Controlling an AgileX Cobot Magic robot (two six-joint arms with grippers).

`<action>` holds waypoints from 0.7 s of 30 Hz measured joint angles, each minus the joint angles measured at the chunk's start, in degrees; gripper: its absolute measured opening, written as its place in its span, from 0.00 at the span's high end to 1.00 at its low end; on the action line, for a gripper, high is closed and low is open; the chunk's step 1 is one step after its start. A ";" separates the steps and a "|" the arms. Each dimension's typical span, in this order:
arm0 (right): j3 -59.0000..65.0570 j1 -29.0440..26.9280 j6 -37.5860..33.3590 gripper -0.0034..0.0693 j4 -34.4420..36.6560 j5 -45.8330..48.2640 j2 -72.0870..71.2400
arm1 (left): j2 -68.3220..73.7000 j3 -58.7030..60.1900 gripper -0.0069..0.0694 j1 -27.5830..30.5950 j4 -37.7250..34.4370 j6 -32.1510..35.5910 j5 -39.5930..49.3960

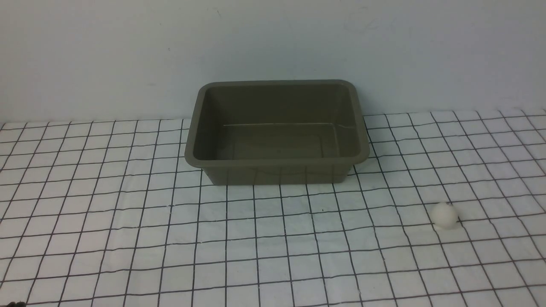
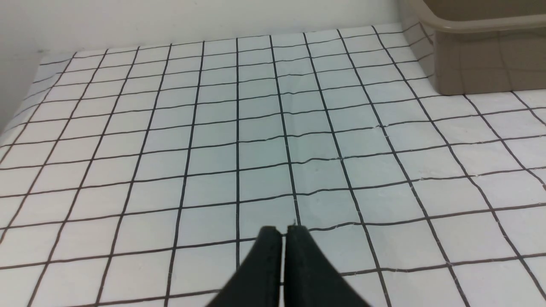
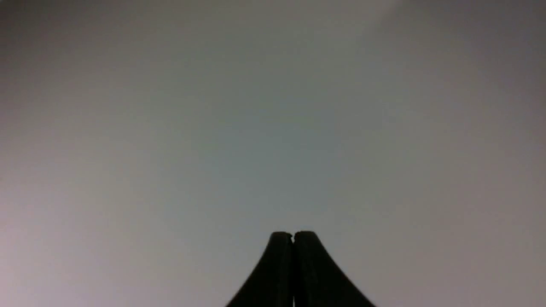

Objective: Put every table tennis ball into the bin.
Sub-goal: Use the right arm to clamp the table tennis ball closest to it

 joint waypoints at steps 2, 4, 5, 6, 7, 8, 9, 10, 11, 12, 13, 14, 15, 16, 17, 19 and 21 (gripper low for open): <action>-1.01 0.00 0.53 0.98 -5.75 0.29 0.00 | 0.00 0.00 0.92 0.00 0.00 0.00 0.00; -4.42 0.00 0.74 0.98 -13.17 2.80 0.00 | 0.00 0.00 0.92 0.00 0.00 0.00 0.00; -6.36 0.00 0.80 0.98 -17.96 5.04 0.00 | 0.00 0.00 0.92 0.00 0.00 0.00 0.00; -11.83 0.00 1.08 0.98 -26.00 9.63 0.00 | 0.00 0.00 0.92 0.00 0.00 0.00 0.00; -14.47 0.00 1.45 0.98 -31.85 13.35 0.18 | 0.00 0.00 0.92 0.00 0.00 0.00 0.00; -17.16 0.00 1.95 0.98 -36.26 15.33 0.45 | 0.00 0.00 0.92 0.00 0.00 0.00 0.00; -20.79 0.00 2.71 0.98 -40.73 19.40 1.01 | 0.00 0.00 0.92 0.00 0.00 0.00 0.00; -22.58 0.00 3.64 0.98 -45.07 22.49 1.57 | 0.00 0.00 0.92 0.00 0.00 0.00 0.00; -25.15 0.00 4.87 0.98 -49.19 25.56 1.98 | 0.00 0.00 0.92 0.00 0.00 0.00 0.00; -29.11 0.00 6.79 0.98 -54.20 29.58 3.15 | 0.00 0.00 0.92 0.00 0.00 0.00 0.00; -31.91 0.00 9.59 0.98 -58.64 33.34 4.49 | 0.00 0.00 0.92 0.00 0.00 0.00 0.00; -35.44 0.00 12.56 0.98 -64.26 38.25 5.87 | 0.00 0.00 0.92 0.00 0.00 0.00 0.00; -38.05 0.00 16.58 0.98 -69.26 42.10 7.48 | 0.00 0.00 0.92 0.00 0.00 0.00 0.00; -39.59 0.00 19.03 0.98 -71.82 44.28 8.73 | 0.00 0.00 0.92 0.00 0.00 0.00 0.00; -40.37 0.00 20.27 0.98 -72.95 45.36 9.69 | 0.00 0.00 0.92 0.00 0.00 0.00 0.00; -41.21 0.00 24.02 0.98 -75.18 46.33 12.56 | 0.00 0.00 0.92 0.00 0.00 0.00 0.00; -41.25 0.00 25.68 0.98 -75.09 46.33 14.94 | 0.00 0.00 0.92 0.00 0.00 0.00 0.00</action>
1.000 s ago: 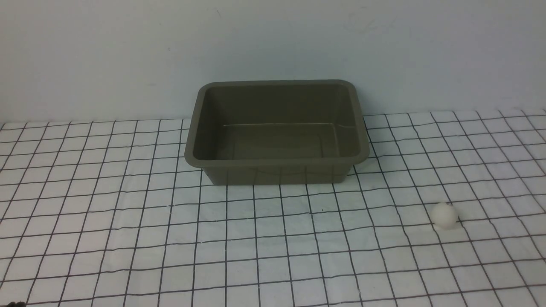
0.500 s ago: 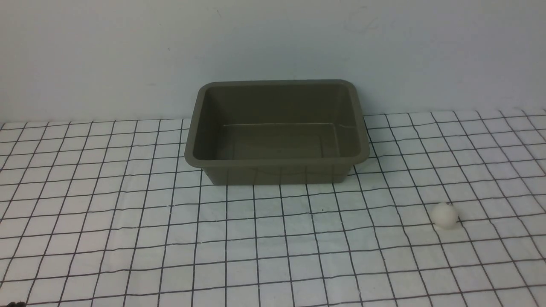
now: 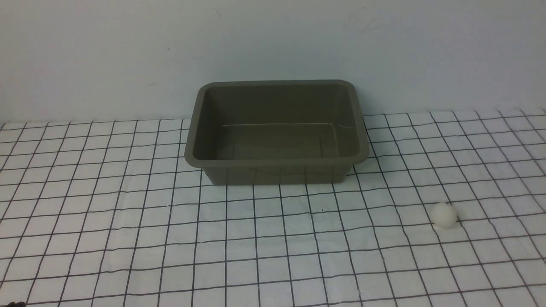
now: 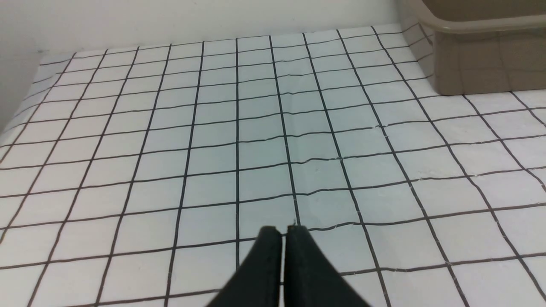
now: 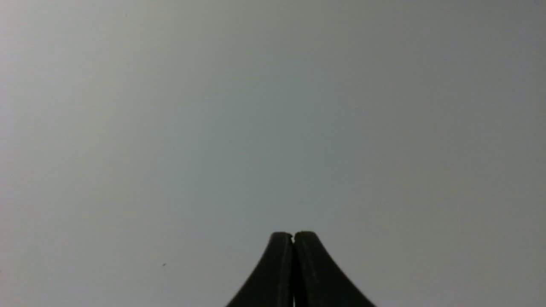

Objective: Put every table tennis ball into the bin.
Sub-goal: Use the right arm to clamp the table tennis ball closest to it

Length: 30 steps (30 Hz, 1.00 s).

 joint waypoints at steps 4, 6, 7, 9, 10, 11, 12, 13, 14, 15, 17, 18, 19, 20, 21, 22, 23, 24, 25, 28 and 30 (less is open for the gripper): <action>0.00 0.00 0.61 0.98 1.86 1.21 5.49 | 0.00 0.00 0.92 0.00 0.00 0.00 0.05; 0.00 0.00 0.67 0.98 2.55 2.40 8.74 | 0.00 0.00 0.92 0.00 0.00 0.00 0.05; 0.00 0.05 0.74 0.98 2.74 3.42 11.22 | 0.00 0.00 0.92 0.00 0.00 0.00 0.05; 0.00 1.56 0.74 0.98 2.98 5.55 16.83 | 0.00 0.00 0.92 0.00 0.00 0.00 0.05; 0.00 2.96 0.61 0.98 2.97 6.86 19.88 | 0.00 0.00 0.92 0.00 0.00 0.00 0.05; 0.00 3.86 0.44 0.98 2.99 7.74 21.44 | 0.00 0.00 0.92 0.00 0.00 0.00 0.05; 0.00 5.59 -0.07 0.98 3.13 8.97 24.06 | 0.00 0.00 0.92 0.00 0.00 0.00 0.05; 0.00 8.06 -0.81 0.98 3.17 10.29 27.20 | 0.00 0.00 0.92 0.00 0.00 0.00 0.05; 0.00 11.43 -2.37 0.98 3.24 12.50 30.76 | 0.00 0.00 0.92 0.00 0.00 0.00 0.05; 0.00 13.50 -3.23 0.98 3.40 13.73 33.36 | 0.00 0.00 0.92 0.00 0.00 0.00 0.05; 0.05 18.33 -5.00 0.98 3.62 16.37 37.37 | 0.00 0.00 0.92 0.00 0.00 0.00 0.05; 0.05 20.92 -5.72 0.98 3.68 18.18 39.79 | 0.00 0.00 0.92 0.00 0.00 0.00 0.05; 0.05 23.31 -6.29 0.98 3.83 20.04 42.14 | 0.00 0.00 0.92 0.00 0.00 0.00 0.05; 0.05 25.69 -6.65 0.98 3.83 22.29 45.27 | 0.00 0.00 0.92 0.00 0.00 0.00 0.05; 0.05 27.15 -6.78 0.98 3.94 23.69 46.97 | 0.00 0.00 0.92 0.00 0.00 0.00 0.10; 0.05 28.06 -6.92 0.98 4.02 25.54 48.98 | 0.00 0.00 0.92 0.00 0.00 0.00 0.10; -0.02 28.48 -6.91 0.98 4.14 27.19 51.17 | 0.00 0.00 0.92 0.00 0.00 0.00 0.10; -0.27 28.61 -6.64 0.98 4.24 28.83 53.15 | 0.00 0.00 0.92 0.00 0.00 0.00 0.10; -0.70 28.56 -6.28 0.98 4.24 30.43 54.59 | 0.00 0.00 0.92 0.00 0.00 0.00 0.10; -2.33 28.18 -4.88 0.98 4.51 33.85 57.38 | 0.00 0.00 0.92 0.00 0.00 0.00 0.10; -3.58 27.78 -4.45 0.98 4.71 35.39 58.56 | 0.00 0.00 0.92 0.00 0.00 0.00 0.10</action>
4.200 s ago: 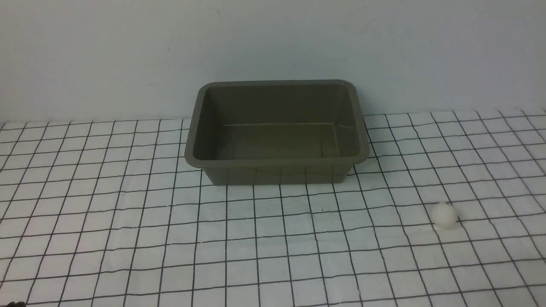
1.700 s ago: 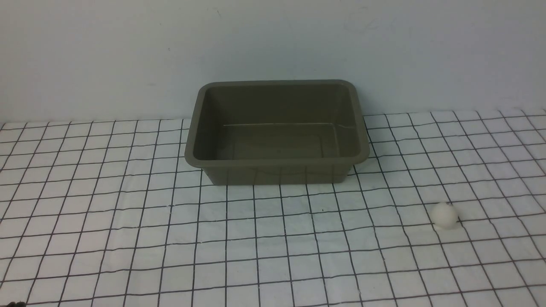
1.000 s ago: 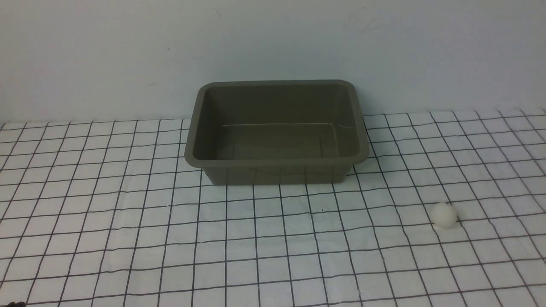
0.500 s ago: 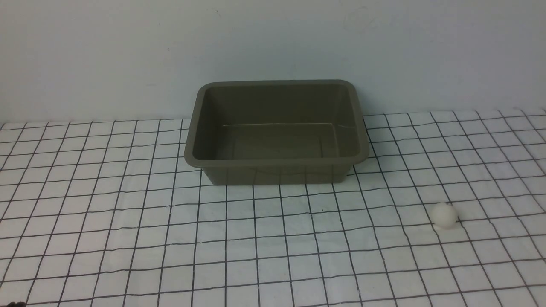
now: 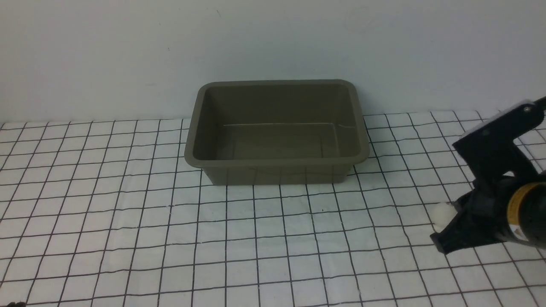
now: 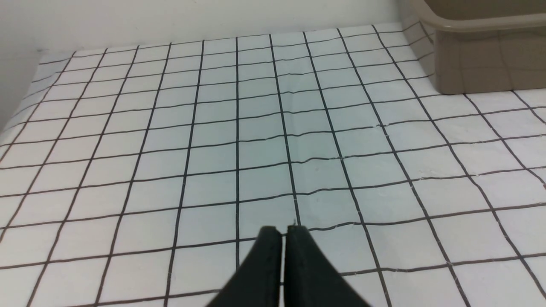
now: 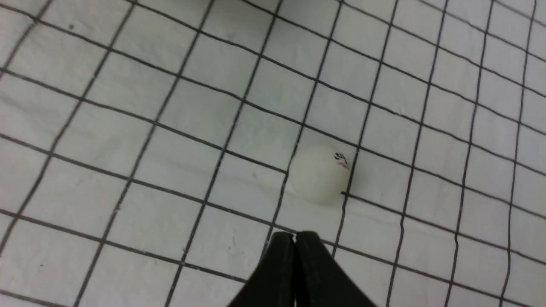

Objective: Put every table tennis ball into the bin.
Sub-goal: Use the right arm to clamp the table tennis ball closest to it

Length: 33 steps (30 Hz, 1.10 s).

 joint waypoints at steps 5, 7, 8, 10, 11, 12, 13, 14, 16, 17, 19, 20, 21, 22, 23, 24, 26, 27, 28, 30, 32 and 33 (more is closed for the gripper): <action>-4.27 -2.28 0.16 0.98 3.16 2.72 2.31 | 0.00 0.00 0.92 0.00 0.00 0.00 0.00; -7.09 -4.09 -1.05 0.98 5.77 3.86 3.70 | 0.00 0.00 0.92 0.00 0.00 0.00 0.00; -8.84 -5.30 -2.64 0.98 8.15 4.66 4.87 | 0.00 0.00 0.92 0.00 0.00 0.00 0.00; -13.31 -8.68 -7.53 0.98 13.58 6.41 7.51 | 0.00 0.00 0.92 0.00 0.00 0.00 0.00; -15.60 -10.40 -10.66 0.98 17.67 7.56 9.15 | 0.00 0.00 0.92 0.00 0.00 0.00 0.00; -17.44 -11.51 -12.88 0.98 20.10 8.14 10.54 | 0.00 0.00 0.92 0.00 0.00 0.00 0.00; -18.85 -12.81 -15.69 0.98 22.55 8.57 11.61 | 0.00 0.00 0.92 0.00 0.00 0.00 0.00; -20.19 -13.78 -17.82 0.98 25.59 9.05 12.66 | 0.00 0.00 0.92 0.00 0.00 0.00 0.00; -23.47 -16.06 -22.93 0.97 31.11 10.02 15.21 | 0.00 0.00 0.92 0.00 0.00 0.00 0.00; -24.99 -17.08 -24.76 0.96 33.83 10.54 16.30 | 0.00 0.00 0.92 0.00 0.00 0.00 0.00; -26.77 -18.32 -27.53 0.94 37.02 11.17 17.63 | 0.00 0.00 0.92 0.00 0.00 0.00 0.00; -27.12 -18.49 -28.12 0.93 37.62 11.18 17.93 | 0.00 0.00 0.92 0.00 0.00 0.00 0.00; -27.45 -18.84 -28.84 0.92 38.52 11.39 18.25 | 0.00 0.00 0.92 0.00 0.00 0.00 0.00; -27.63 -18.89 -29.36 0.91 38.52 11.44 18.57 | 0.00 0.00 0.92 0.00 0.00 0.00 0.00; -27.76 -18.95 -29.79 0.89 38.95 11.58 18.90 | 0.00 0.00 0.92 0.00 0.00 0.00 0.00; -27.84 -18.95 -29.93 0.88 39.00 11.74 19.03 | 0.00 0.00 0.92 0.00 0.00 0.00 0.00; -27.83 -18.95 -30.36 0.85 39.25 11.87 19.61 | 0.00 0.00 0.92 0.00 0.00 0.00 0.00; -27.83 -18.95 -30.35 0.83 39.33 11.98 19.75 | 0.00 0.00 0.92 0.00 0.00 0.00 0.00; -27.83 -18.95 -30.35 0.83 39.38 11.98 19.75 | 0.00 0.00 0.92 0.00 0.00 0.00 0.00; -27.83 -18.95 -30.59 0.76 39.32 12.11 20.70 | 0.00 0.00 0.92 0.00 0.00 0.00 0.00; -27.83 -18.95 -30.59 0.67 38.84 12.44 21.37 | 0.00 0.00 0.92 0.00 0.00 0.00 0.00; -27.83 -18.95 -30.59 0.65 38.52 12.61 21.66 | 0.00 0.00 0.92 0.00 0.00 0.00 0.00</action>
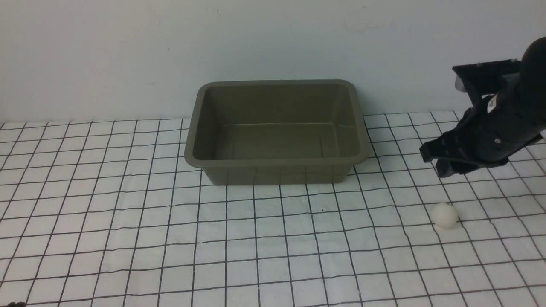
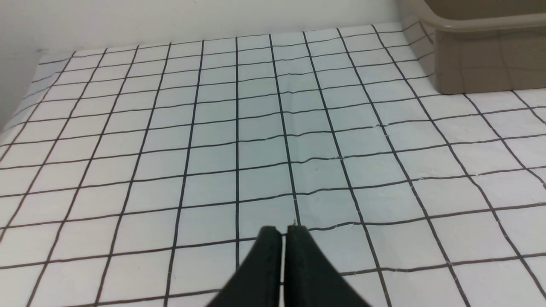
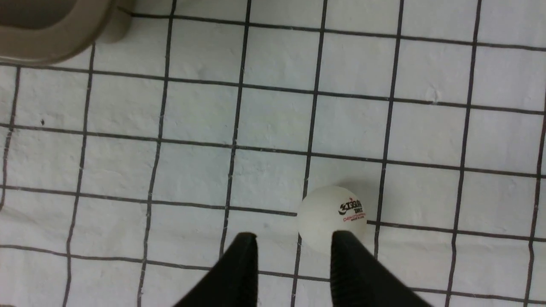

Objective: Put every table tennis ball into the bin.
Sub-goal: Use the right arm to clamp the table tennis ball closest to it

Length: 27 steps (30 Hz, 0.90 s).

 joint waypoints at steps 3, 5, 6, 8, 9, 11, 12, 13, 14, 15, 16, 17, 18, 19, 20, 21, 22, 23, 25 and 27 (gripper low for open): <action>0.00 0.00 -0.07 0.54 -1.67 0.57 1.60 | 0.00 0.00 0.92 0.00 0.00 0.00 0.00; 0.00 0.00 -0.07 0.49 -3.01 0.58 2.70 | 0.00 0.00 0.92 0.00 0.00 0.00 0.00; 0.00 0.00 -0.07 0.47 -3.50 0.58 3.27 | 0.00 0.00 0.92 0.00 0.00 0.00 0.00; 0.00 0.00 -0.07 0.44 -4.18 0.58 4.56 | 0.00 0.00 0.92 0.00 0.00 0.00 0.00; 0.00 0.00 -0.07 0.43 -4.38 0.47 5.08 | 0.00 0.00 0.92 0.00 0.00 0.00 0.00; -0.11 0.00 -0.07 0.41 -4.55 0.32 5.95 | 0.00 0.00 0.92 0.00 0.00 0.00 0.00; -0.32 0.00 -0.07 0.40 -4.61 0.25 6.43 | 0.00 0.00 0.92 0.00 0.00 0.00 0.00; -0.51 0.00 -0.07 0.40 -4.66 0.20 6.90 | 0.00 0.00 0.92 0.00 0.00 0.00 0.00; -0.68 0.00 -0.07 0.39 -4.78 -0.31 7.50 | 0.00 0.00 0.92 0.00 0.00 0.00 0.00; -0.74 0.00 -0.07 0.38 -4.97 -0.55 7.91 | 0.00 0.00 0.92 0.00 0.00 0.00 0.00; -0.74 0.00 -0.07 0.38 -5.28 -0.70 8.43 | 0.00 0.00 0.92 0.00 0.00 0.00 0.00; -0.74 0.00 -0.12 0.38 -5.58 -0.83 8.99 | 0.00 0.00 0.92 0.00 0.00 0.00 0.00; -0.74 0.00 -0.12 0.38 -5.79 -0.92 9.46 | 0.00 0.00 0.92 0.00 0.00 0.00 0.00; -0.74 0.00 -0.17 0.38 -5.92 -1.19 10.05 | 0.00 0.00 0.92 0.00 0.00 0.00 0.00; -0.74 0.00 -0.17 0.38 -5.98 -1.45 10.66 | 0.00 0.00 0.92 0.00 0.00 0.00 0.00; -0.74 0.00 -0.17 0.38 -5.98 -1.67 11.00 | 0.00 0.00 0.92 0.00 0.00 0.00 0.00; -0.74 0.00 -0.17 0.38 -6.00 -1.79 11.52 | 0.00 0.00 0.92 0.00 0.00 0.00 0.00; -0.74 0.00 -0.17 0.38 -6.20 -2.02 12.28 | 0.00 0.00 0.92 0.00 0.00 0.00 0.00; -0.78 0.00 -0.17 0.38 -6.66 -2.39 13.40 | 0.00 0.00 0.92 0.00 0.00 0.00 0.00; -0.91 -0.06 -0.17 0.38 -6.70 -2.65 14.20 | 0.00 0.00 0.92 0.00 0.00 0.00 0.00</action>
